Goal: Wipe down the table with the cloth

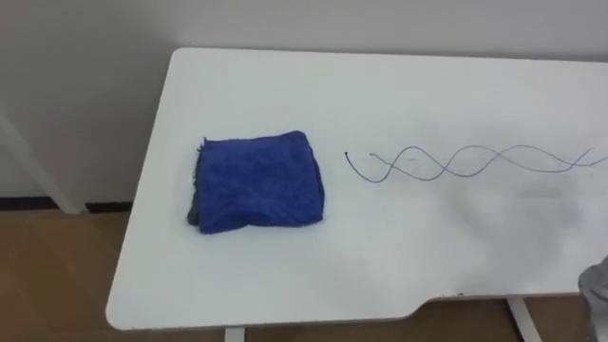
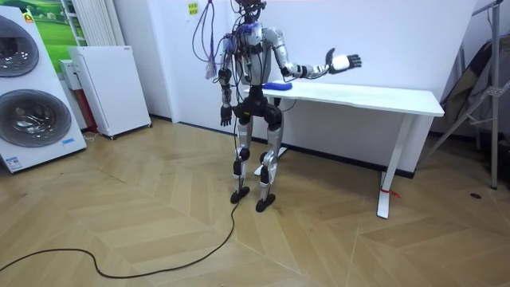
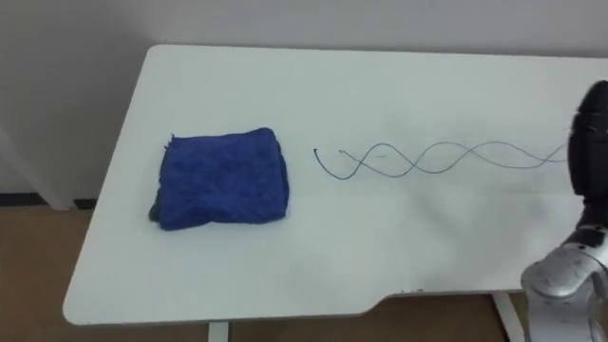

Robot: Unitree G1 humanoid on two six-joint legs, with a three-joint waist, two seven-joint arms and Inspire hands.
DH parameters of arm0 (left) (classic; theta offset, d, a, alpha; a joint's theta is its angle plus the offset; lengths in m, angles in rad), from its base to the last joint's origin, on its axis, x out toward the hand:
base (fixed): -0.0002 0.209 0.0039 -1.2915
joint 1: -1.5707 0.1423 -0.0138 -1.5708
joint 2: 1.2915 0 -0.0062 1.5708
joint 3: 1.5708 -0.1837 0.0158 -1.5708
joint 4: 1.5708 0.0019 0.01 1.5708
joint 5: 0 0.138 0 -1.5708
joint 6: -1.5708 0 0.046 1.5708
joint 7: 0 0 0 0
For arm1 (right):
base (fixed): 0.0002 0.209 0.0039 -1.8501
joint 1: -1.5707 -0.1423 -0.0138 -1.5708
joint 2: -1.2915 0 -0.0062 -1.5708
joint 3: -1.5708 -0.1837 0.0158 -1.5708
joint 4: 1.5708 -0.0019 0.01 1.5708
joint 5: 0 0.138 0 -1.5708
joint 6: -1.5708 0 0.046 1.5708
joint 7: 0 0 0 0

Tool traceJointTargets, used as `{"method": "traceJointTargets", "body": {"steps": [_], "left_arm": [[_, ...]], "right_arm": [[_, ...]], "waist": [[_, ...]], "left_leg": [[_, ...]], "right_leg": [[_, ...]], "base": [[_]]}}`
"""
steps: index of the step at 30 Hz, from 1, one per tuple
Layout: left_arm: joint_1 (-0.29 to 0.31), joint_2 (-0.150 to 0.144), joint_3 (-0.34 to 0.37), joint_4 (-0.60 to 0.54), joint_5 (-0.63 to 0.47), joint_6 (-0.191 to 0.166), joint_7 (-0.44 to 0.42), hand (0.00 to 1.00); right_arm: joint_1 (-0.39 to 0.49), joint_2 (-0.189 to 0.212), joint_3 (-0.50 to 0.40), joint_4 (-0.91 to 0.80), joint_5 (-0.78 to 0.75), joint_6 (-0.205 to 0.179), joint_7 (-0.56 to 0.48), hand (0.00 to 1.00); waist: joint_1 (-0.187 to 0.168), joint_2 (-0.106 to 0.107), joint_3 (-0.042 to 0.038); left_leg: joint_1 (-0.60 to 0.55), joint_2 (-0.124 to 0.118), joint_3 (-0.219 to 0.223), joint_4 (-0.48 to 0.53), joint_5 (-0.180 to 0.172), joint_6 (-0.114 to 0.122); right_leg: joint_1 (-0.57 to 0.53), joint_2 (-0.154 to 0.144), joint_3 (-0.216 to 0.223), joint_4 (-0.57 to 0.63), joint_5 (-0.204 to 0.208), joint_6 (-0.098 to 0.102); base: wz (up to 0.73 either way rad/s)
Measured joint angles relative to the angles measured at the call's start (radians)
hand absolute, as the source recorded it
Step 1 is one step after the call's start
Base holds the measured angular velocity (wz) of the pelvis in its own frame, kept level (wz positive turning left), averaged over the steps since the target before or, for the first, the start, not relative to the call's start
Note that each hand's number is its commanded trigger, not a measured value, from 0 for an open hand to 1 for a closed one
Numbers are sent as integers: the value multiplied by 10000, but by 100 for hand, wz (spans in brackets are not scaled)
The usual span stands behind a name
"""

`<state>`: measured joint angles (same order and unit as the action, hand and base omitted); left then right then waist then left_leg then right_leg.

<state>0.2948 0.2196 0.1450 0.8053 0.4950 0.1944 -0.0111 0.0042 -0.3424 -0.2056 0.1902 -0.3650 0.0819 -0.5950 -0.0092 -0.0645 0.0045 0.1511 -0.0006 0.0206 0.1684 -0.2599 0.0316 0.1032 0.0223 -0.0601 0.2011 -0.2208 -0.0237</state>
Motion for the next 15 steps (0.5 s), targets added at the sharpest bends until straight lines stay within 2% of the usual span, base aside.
{"method": "traceJointTargets", "body": {"steps": [3,6,9,12,14,15], "left_arm": [[-145,5,-608,-15,20,-46,-16,0],[-200,3,-741,-42,193,-39,-122,0],[-222,41,-826,-42,186,-39,-186,0],[-344,79,-1110,-44,185,-45,-196,0],[-527,79,-1185,3,183,-72,-197,0],[-576,79,-1190,18,175,-90,-200,0]], "right_arm": [[-117,-41,899,-157,-391,-8,320,0],[-527,-43,1464,-539,-859,0,769,0],[-950,-66,1766,-748,-1105,-9,856,0],[-1397,-183,2078,-795,-1308,-25,984,0],[-1640,-209,2534,-851,-2204,-151,1115,0],[-1647,-216,2670,-851,-2402,-212,1144,0]], "waist": [[385,-43,-18],[612,-54,-19],[680,-65,-12],[718,-154,14],[924,-214,69],[991,-226,63]], "left_leg": [[1,-24,-80,-4,0,0],[-23,-46,-141,-12,0,1],[-12,-66,-576,-15,1,1],[-28,-55,-596,-11,3,2],[-54,-40,-628,-11,3,1],[-52,-39,-659,-8,3,1]], "right_leg": [[29,-9,-20,-37,0,0],[23,-25,-53,-132,0,0],[123,-40,-283,-157,0,0],[165,-31,-273,-152,0,0],[149,-21,-348,-162,0,0],[151,-21,-398,-160,0,0]], "base": [[4],[-3],[18],[26],[3],[0]]}}
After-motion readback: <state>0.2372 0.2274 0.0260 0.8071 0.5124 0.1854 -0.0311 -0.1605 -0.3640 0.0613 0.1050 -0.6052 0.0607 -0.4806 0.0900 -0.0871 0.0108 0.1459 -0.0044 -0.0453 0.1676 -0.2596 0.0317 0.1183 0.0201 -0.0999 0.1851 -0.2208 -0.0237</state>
